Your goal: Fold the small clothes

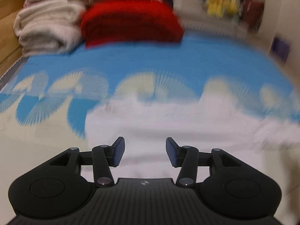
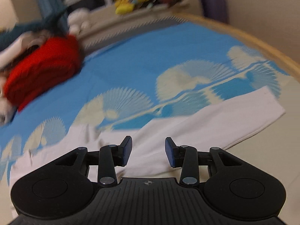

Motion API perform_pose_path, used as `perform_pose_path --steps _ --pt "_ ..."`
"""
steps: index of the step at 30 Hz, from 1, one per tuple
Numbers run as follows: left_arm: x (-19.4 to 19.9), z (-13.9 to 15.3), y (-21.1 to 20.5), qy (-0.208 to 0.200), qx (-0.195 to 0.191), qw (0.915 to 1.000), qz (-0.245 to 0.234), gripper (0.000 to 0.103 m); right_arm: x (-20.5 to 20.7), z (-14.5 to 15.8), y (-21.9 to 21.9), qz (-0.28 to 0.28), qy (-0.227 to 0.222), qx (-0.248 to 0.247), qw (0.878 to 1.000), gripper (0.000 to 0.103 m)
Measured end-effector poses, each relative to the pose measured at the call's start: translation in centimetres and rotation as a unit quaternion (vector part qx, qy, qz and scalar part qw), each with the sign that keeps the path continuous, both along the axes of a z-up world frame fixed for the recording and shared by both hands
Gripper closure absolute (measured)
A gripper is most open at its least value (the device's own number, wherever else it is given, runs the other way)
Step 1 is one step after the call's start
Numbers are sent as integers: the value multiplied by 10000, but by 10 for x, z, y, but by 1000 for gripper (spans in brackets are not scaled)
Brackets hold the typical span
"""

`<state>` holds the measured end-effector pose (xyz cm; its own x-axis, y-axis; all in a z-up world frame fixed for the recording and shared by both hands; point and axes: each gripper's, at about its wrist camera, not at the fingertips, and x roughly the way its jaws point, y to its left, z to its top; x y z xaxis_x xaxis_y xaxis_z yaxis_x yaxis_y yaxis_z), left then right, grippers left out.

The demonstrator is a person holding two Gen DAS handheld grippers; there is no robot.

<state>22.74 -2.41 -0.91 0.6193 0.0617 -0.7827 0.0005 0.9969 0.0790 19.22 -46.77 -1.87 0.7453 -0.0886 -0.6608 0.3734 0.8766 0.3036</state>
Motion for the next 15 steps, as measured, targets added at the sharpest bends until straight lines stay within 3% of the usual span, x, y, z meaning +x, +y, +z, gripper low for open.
perform_pose_path --steps 3,7,11,15 --pt "11 -11 -17 109 -313 9994 -27 52 -15 -7 -40 -382 -113 4 9992 63" --pt "19 -8 -35 -112 -189 9995 -229 50 -25 -35 -101 -1150 163 326 9927 63" --pt "27 -17 -34 79 -320 9990 -314 50 -35 -69 -151 -2220 253 818 9713 63" --pt "28 -22 -24 175 -260 9992 -267 50 -28 -112 -179 -2790 249 1432 9492 62"
